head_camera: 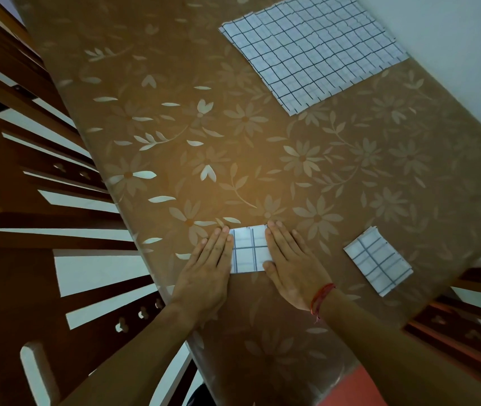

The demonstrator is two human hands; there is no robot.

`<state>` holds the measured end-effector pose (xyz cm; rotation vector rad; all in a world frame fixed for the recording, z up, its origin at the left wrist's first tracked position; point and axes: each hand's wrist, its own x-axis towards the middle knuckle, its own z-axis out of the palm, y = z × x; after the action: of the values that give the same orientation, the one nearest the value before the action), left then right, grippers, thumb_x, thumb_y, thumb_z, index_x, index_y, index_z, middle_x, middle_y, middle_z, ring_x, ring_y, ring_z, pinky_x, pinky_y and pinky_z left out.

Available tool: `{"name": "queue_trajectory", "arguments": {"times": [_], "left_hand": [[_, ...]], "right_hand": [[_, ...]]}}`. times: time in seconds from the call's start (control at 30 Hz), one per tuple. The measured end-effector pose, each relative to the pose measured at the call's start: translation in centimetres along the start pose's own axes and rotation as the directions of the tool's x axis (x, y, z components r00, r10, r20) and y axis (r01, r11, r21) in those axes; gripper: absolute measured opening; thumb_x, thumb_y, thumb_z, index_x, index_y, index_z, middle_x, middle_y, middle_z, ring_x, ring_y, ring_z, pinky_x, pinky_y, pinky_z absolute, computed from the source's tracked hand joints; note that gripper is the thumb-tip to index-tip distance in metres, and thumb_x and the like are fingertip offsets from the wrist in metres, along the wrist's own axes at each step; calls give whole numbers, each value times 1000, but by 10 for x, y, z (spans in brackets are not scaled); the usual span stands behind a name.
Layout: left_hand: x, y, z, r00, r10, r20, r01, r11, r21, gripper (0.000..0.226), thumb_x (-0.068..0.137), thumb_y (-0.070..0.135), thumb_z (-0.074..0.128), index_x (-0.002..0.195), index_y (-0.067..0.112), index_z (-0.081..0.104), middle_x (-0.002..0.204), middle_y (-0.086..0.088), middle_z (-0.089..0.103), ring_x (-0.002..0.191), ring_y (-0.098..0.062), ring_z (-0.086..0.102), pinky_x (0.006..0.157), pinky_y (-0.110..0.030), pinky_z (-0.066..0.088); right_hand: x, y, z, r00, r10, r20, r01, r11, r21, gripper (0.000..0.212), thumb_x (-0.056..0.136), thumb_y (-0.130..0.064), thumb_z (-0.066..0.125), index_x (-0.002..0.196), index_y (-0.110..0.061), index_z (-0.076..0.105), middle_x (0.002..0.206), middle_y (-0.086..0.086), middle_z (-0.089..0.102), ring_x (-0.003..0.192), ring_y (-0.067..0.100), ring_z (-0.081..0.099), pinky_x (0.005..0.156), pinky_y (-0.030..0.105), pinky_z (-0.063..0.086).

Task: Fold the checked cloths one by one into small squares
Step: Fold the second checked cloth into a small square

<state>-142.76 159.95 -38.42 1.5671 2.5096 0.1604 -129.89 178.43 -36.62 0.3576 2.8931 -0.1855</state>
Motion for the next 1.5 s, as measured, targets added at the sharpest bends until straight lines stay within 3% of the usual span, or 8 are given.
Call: {"name": "queue_trajectory", "arguments": {"times": [0.2,0.37,0.53,0.9,1.07,1.1,1.4,1.5], "left_hand": [[6,0,-17,999,-14,33,15,1000,-17,56,93,26,32,140,0,46,150,-17,40,142,-27,33,118,-41,25],[20,-3,-38,999,-23,25,25,997,-78,56,83,23,59,135,5,51,141,-13,51,136,-28,41,115,-37,22],[42,-4,-54,993,-69,93,83,983,-164,67,81,23,63,143,19,39,142,-1,42,134,-23,34,111,-40,29],[63,-2,-51,959,-228,169,277,882,-381,31,80,11,60,110,16,64,124,1,60,115,-18,51,92,-28,43],[57,2,-67,921,-336,196,386,727,-568,11,82,9,65,79,18,60,74,12,60,71,-12,56,53,-8,33],[56,2,-71,912,-359,200,404,690,-601,13,82,9,66,77,19,59,68,13,57,67,-11,56,51,-7,34],[36,-4,-95,816,-506,279,455,265,-850,13,77,16,79,88,17,71,83,5,72,76,-7,65,59,-12,46],[27,4,-100,731,-566,382,419,-71,-905,17,76,18,81,90,15,74,86,1,75,83,-18,71,71,-29,57]], "right_hand": [[2,-3,-10,1000,15,20,-15,1000,-4,62,99,-39,30,149,-2,27,158,14,22,147,24,17,118,43,25],[12,-5,-27,1000,-9,2,9,999,35,64,88,-40,48,141,-6,42,146,17,41,134,31,41,108,44,40],[33,-6,-53,998,8,55,-18,985,170,73,71,-31,62,138,-22,36,128,2,41,119,21,37,101,33,38],[59,-3,-55,982,36,186,-63,988,143,50,63,-36,71,109,-25,55,120,4,43,105,22,37,89,29,36],[55,-6,-67,995,-17,103,-15,953,303,6,85,-25,57,81,-22,60,89,-3,58,87,20,52,84,37,43],[54,-8,-71,994,-15,110,-22,943,331,22,87,-22,54,66,-27,50,73,-9,53,75,18,51,75,36,43],[35,-8,-90,984,179,17,-151,768,622,44,86,-11,58,51,-23,35,49,-7,39,54,5,45,53,14,28],[26,-14,-95,951,304,48,-228,594,772,35,81,-27,59,58,-5,45,52,-1,41,51,5,40,50,17,31]]}}
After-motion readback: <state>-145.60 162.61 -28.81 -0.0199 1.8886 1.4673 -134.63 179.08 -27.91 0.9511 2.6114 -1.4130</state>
